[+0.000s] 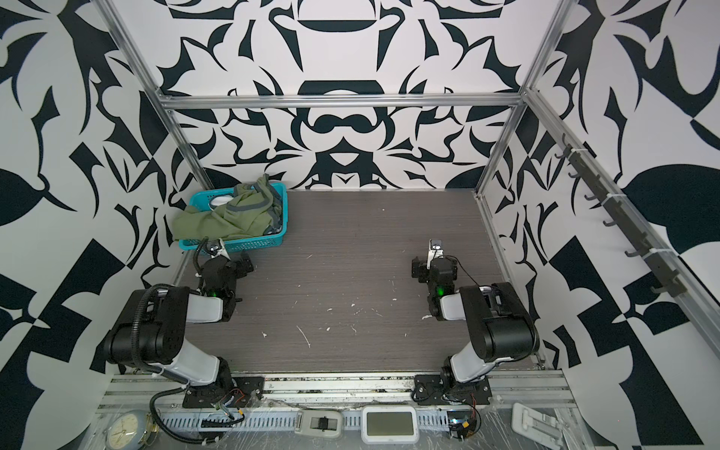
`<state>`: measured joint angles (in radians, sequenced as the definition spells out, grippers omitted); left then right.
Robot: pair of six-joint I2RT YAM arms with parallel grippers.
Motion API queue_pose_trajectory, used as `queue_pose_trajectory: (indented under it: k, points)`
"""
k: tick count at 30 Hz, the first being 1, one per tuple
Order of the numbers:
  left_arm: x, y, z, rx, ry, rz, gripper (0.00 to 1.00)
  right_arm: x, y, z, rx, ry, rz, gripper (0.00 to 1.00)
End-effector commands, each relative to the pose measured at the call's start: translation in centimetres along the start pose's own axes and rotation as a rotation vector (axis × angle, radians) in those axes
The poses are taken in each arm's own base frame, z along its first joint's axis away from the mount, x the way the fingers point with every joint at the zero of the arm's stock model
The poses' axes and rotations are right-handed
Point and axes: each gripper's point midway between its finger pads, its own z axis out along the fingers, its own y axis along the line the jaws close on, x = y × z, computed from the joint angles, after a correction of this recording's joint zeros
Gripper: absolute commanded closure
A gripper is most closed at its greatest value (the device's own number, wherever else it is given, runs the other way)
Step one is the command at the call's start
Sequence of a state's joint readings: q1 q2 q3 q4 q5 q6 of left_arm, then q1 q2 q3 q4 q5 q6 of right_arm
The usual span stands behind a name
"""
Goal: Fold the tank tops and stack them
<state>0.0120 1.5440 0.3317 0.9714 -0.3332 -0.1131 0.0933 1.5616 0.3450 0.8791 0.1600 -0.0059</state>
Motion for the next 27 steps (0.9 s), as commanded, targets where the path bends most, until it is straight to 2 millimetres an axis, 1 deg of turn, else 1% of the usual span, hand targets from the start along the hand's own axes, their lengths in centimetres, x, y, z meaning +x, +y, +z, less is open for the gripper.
queue_pose_trajectory:
  k: [1,3,4,5,7,8,10,11,12,13,14,15,16,17,19,21,22,24,27]
  points:
    - [-3.0,-2.1,-2.4,0.035,-0.112,0.073,0.01,-3.1,1.3,-1.5,-0.071,-0.087,-0.024,0.00]
    - [-4.5,-3.1,-3.9,0.023,-0.134,0.125,0.01,-4.7,1.9,-2.8,-0.090,-0.091,-0.046,0.00]
    - [-5.6,-3.3,-4.8,0.018,-0.148,0.119,0.01,-5.4,2.2,-3.6,-0.097,-0.098,-0.054,0.00]
    - [-6.5,-3.2,-5.5,0.010,-0.142,0.078,0.01,-6.3,2.5,-4.3,-0.104,-0.113,-0.044,0.00]
    - [-7.5,-2.8,-6.9,0.010,-0.083,-0.041,0.01,-8.5,3.4,-6.4,-0.174,-0.172,0.022,0.00]
    - [-8.2,-2.2,-7.7,-0.012,-0.060,-0.116,0.01,-9.7,3.7,-7.6,-0.206,-0.203,0.067,0.00]
    - [-9.2,-0.8,-9.3,-0.076,-0.009,-0.270,0.01,-11.9,3.5,-10.0,-0.242,-0.252,0.179,0.00]
    - [-9.3,0.1,-10.3,-0.123,0.025,-0.359,0.01,-13.1,3.2,-11.4,-0.252,-0.281,0.242,0.00]
    - [-9.0,1.0,-11.3,-0.172,0.073,-0.446,0.01,-14.2,2.6,-12.8,-0.252,-0.298,0.328,0.00]
    - [-9.3,1.1,-12.0,-0.176,0.097,-0.488,0.01,-14.3,1.8,-13.4,-0.224,-0.286,0.410,0.00]
    - [-9.6,0.1,-12.5,-0.108,0.139,-0.482,0.01,-14.9,0.7,-14.7,-0.192,-0.278,0.523,0.00]
    - [-10.2,-1.2,-13.0,-0.020,0.156,-0.456,0.01,-13.8,-0.2,-15.5,-0.144,-0.208,0.606,0.00]
    - [-10.5,-1.8,-13.2,0.023,0.157,-0.457,0.01,-13.3,-0.5,-16.2,-0.137,-0.187,0.628,0.00]
    - [-10.7,-2.4,-13.3,0.058,0.158,-0.465,0.01,-13.6,0.1,-17.1,-0.185,-0.195,0.603,0.00]
    - [-10.7,-2.9,-13.0,0.077,0.175,-0.465,0.01,-13.4,1.3,-18.0,-0.264,-0.199,0.560,0.00]
    - [-10.6,-3.9,-12.0,0.084,0.225,-0.429,0.01,-12.5,1.6,-18.3,-0.277,-0.154,0.554,0.02]
    - [-10.4,-4.6,-11.4,0.095,0.260,-0.411,0.01,-12.2,1.8,-18.4,-0.281,-0.127,0.540,0.02]
    - [-10.3,-6.5,-9.7,0.138,0.324,-0.365,0.01,-11.9,3.3,-18.6,-0.355,-0.077,0.509,0.01]
    - [-10.1,-7.9,-6.6,0.108,0.407,-0.315,0.01,-11.3,4.7,-18.4,-0.413,0.000,0.486,0.01]
